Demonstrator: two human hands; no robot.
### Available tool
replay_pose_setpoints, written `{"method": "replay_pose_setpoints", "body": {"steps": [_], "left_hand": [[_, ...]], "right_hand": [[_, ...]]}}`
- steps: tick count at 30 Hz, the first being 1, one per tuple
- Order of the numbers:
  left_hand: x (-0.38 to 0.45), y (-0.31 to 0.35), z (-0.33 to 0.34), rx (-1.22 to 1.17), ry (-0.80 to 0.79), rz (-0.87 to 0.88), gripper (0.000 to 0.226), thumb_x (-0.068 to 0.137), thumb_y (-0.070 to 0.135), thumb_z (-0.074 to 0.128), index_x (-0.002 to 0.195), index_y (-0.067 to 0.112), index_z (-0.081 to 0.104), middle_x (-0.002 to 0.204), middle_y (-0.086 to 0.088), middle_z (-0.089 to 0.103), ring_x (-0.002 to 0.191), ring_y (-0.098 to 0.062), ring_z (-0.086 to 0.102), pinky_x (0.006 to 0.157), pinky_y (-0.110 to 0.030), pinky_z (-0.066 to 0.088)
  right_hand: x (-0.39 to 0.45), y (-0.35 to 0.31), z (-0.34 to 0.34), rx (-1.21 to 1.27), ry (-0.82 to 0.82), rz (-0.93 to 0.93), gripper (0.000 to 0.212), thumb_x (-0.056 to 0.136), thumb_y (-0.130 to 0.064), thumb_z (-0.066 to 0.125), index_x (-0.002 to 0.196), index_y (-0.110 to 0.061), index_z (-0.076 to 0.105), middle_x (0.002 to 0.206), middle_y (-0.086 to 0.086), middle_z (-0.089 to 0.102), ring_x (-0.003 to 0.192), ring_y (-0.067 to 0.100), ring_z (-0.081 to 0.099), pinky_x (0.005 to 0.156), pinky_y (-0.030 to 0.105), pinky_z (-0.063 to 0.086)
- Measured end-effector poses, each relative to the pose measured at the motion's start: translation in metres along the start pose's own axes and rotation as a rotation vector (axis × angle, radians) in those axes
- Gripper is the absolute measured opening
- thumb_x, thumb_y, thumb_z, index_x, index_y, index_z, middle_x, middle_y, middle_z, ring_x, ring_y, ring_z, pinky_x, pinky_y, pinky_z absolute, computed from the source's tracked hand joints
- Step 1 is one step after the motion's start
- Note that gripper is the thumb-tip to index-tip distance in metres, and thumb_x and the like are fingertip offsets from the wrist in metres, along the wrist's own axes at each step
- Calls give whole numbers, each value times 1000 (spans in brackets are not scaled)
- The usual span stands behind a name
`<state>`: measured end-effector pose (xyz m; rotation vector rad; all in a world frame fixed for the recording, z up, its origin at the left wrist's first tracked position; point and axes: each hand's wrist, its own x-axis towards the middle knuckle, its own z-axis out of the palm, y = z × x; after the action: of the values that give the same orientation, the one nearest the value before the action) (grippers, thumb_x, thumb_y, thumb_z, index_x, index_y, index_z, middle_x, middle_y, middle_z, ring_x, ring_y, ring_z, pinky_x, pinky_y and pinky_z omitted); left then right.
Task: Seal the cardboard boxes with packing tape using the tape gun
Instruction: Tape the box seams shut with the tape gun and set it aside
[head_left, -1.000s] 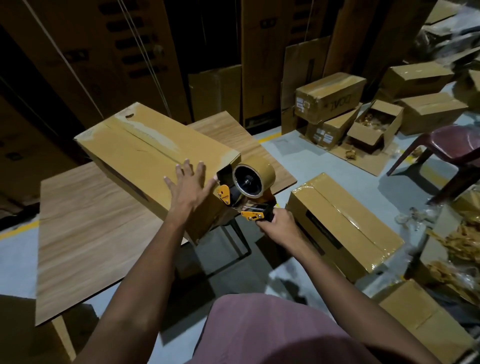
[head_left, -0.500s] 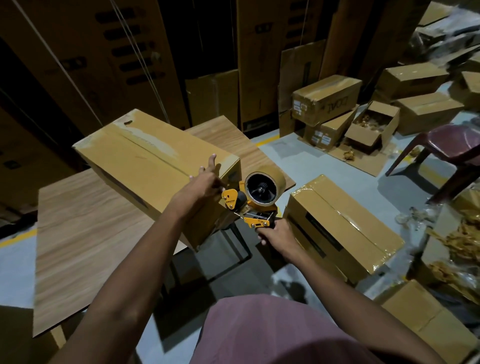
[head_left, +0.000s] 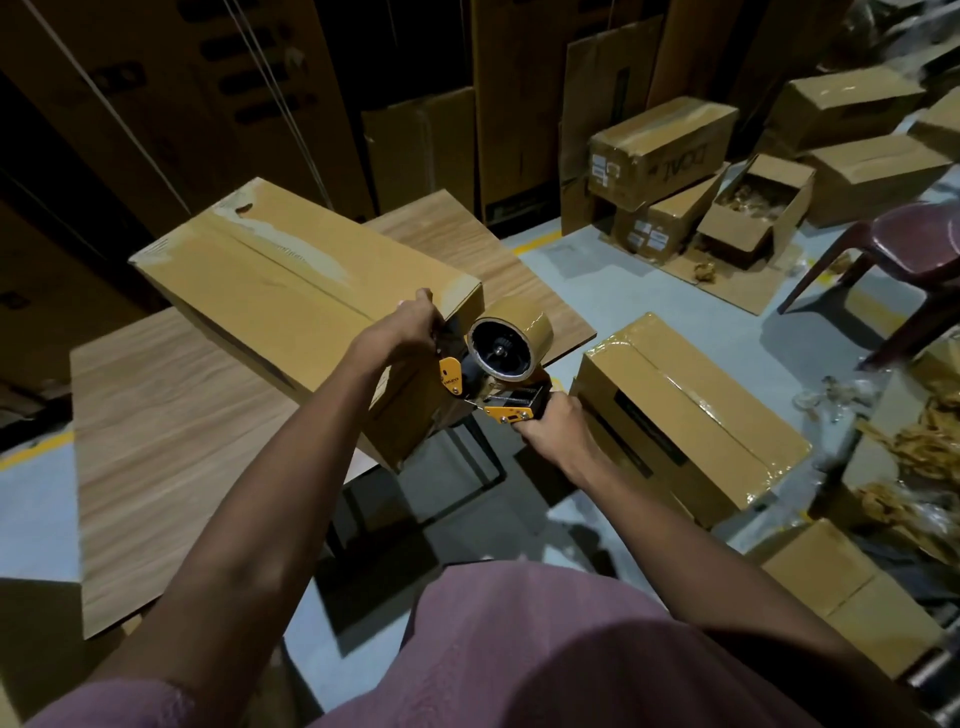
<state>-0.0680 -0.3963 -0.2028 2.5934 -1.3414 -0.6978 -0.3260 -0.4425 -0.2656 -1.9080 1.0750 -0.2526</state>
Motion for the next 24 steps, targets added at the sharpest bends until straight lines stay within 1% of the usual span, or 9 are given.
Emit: {"method": "replay_pose_setpoints", "body": {"steps": [3,6,8,10,13,15,19,21,24], "left_hand": [[-3,2,2,1,28,-6,76,84,3,78,143,-4,31,126,-31,54,117,-42,55,88,-40,51],[-5,1,4,17,37,2,81,81,1,79,145,0,29,126,-30,53,115,-43,55,94,-48,52],[-5,-1,5,34,55,20,78,80,3,80,141,0,31,123,-28,56,118,-43,52,97,-57,49],[-8,-1,7,50,77,49,69,80,3,78,133,1,34,117,-25,58,120,-44,49,96,-67,45],[-9,-1,8,76,88,72,65,83,4,75,133,0,33,114,-25,57,119,-45,48,93,-72,44],[-7,-3,10,90,93,92,66,85,7,75,135,-2,33,118,-26,55,118,-48,49,93,-73,43],[-3,-8,13,77,69,95,59,86,5,72,131,-2,36,118,-25,57,123,-51,47,99,-73,39],[-8,-4,12,65,56,85,61,86,7,72,134,-1,36,124,-26,55,129,-51,42,104,-75,32],[-11,0,12,49,9,47,59,91,14,74,137,-4,41,150,-26,38,140,-48,27,102,-79,24]], "right_hand": [[0,-2,1,-25,13,7,29,83,-28,81,94,-3,73,87,12,72,79,28,69,67,38,57],[-3,-4,2,-34,19,17,26,85,-28,79,88,-5,68,79,8,66,70,26,63,60,33,51],[-3,-4,3,-50,26,23,25,86,-27,77,84,-5,66,77,7,64,67,25,61,54,29,46],[-3,-4,4,-66,32,29,25,85,-28,77,84,-6,65,77,7,64,66,25,61,53,26,43],[-2,-5,5,-91,33,29,27,84,-30,76,85,-6,64,78,6,63,63,22,58,51,24,39],[-2,-6,5,-116,44,31,29,84,-33,74,87,-6,63,81,8,64,64,23,59,52,25,40],[-4,-8,6,-147,58,26,28,83,-33,72,87,-8,62,83,10,65,70,28,65,55,31,48],[-7,-5,6,-166,58,43,28,83,-34,72,87,-8,61,83,9,65,71,28,65,57,30,47],[-11,20,10,-121,34,151,26,82,-32,71,86,-8,63,85,9,66,72,27,65,57,30,47]]}}
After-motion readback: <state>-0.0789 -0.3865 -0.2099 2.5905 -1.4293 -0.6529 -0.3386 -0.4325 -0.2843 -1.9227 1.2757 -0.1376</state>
